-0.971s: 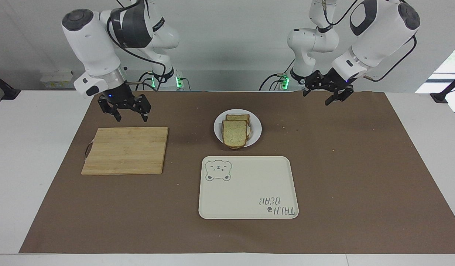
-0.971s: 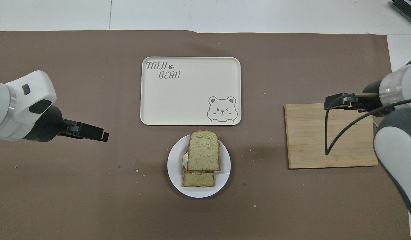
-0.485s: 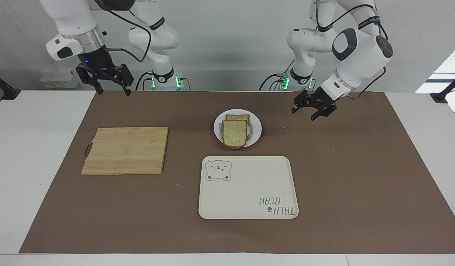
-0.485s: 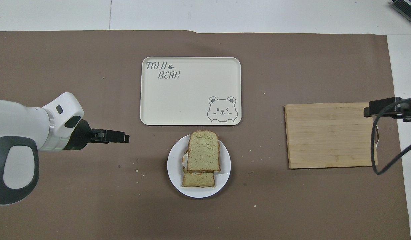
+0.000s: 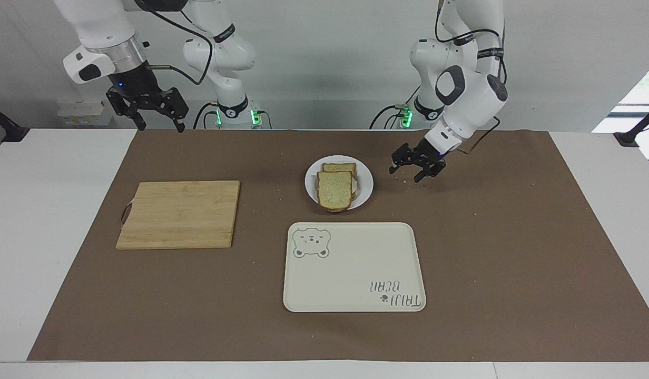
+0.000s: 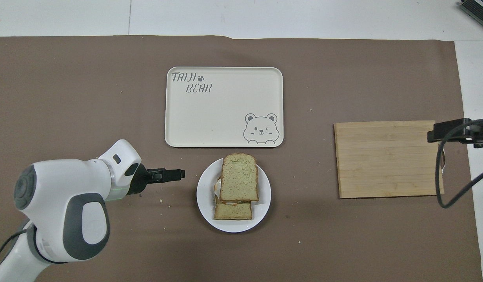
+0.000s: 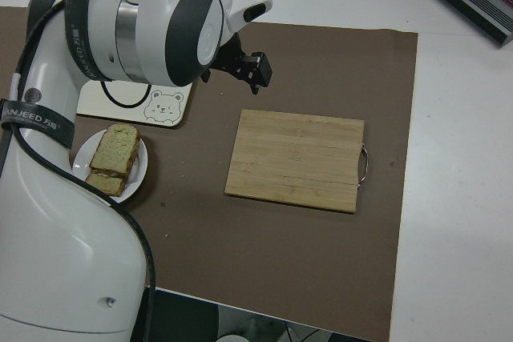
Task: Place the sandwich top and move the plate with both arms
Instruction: 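Grasp the white plate rim nearest the robot with the left gripper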
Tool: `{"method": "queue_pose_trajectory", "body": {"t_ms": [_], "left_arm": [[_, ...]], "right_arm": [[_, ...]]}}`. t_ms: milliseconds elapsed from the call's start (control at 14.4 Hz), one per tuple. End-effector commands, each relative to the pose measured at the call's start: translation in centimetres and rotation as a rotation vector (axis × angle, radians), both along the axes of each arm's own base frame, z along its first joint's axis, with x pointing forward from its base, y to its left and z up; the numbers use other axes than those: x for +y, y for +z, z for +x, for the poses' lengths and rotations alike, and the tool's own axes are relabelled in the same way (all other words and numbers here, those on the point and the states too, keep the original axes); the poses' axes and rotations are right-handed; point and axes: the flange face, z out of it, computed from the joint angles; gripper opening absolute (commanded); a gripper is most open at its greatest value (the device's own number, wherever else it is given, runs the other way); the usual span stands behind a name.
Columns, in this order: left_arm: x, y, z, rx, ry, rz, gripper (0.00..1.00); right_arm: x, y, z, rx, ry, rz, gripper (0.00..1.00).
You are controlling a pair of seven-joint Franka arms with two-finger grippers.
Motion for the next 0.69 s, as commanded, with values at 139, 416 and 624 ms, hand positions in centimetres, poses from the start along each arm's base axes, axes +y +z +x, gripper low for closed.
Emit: {"method": "queue_pose_trajectory", "body": {"t_ms": [139,416,624], "left_arm": [[-2.9,-5.4,-1.5,-0.034,0.042,-0.016,1.00],[-5.0,-7.7,-3.3,-0.010,-0.009,-0.051,0.98],[-5.0,-8.2,-3.3,0.000,-0.001,-0.051,0.86]], "right_arm": [[-0.5,0.4,0.5,0.016,0.037,-0.046,1.00],[-0.6,0.3,0.6,0.002,0.056,-0.073,1.00],[-0.7,0.4,0.4,0.002,0.056,-0.072,1.00]]}}
